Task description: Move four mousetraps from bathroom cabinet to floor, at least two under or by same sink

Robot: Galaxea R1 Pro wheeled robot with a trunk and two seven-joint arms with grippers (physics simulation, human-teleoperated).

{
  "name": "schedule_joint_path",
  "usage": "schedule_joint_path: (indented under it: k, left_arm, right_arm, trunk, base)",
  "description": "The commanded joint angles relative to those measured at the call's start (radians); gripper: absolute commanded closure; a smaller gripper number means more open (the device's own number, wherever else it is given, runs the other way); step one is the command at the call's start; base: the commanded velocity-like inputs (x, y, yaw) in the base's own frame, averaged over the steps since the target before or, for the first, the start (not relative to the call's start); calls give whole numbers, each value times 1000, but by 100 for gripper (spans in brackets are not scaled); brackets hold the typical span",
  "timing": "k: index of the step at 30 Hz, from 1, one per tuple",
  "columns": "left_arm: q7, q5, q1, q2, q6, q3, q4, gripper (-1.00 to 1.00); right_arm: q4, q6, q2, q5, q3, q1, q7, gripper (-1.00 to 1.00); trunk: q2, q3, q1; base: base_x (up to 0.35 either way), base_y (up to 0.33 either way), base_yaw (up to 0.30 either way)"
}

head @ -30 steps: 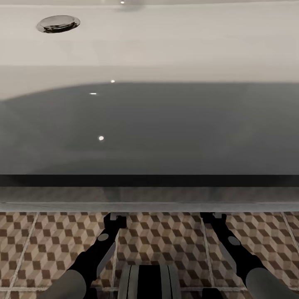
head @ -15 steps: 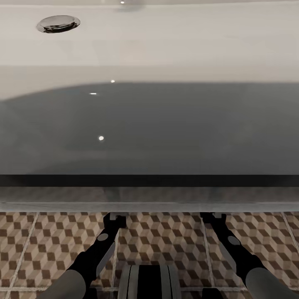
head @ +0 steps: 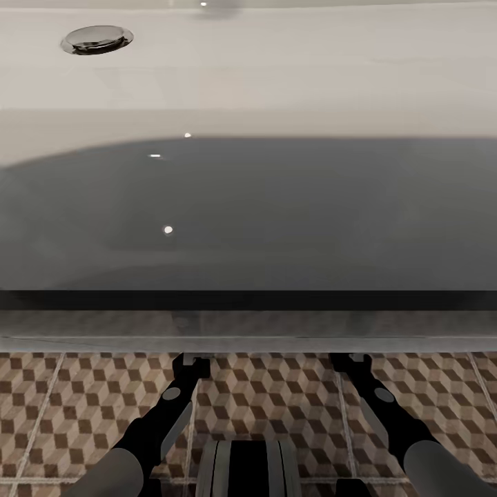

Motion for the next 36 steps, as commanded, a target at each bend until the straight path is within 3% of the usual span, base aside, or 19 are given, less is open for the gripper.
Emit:
schedule_joint_path:
  k: [1,36]
  left_arm:
    - [3,-3,0,0,1,0,0,100]
    - [3,-3,-6,0,1,0,-30,100]
  right_arm:
    - [0,0,1,0,0,0,0,100]
    - [2,-13,7,3,0,0,0,100]
  trunk:
    - [0,0,0]
    - [0,0,0]
  base:
    - [0,0,0]
    - [0,0,0]
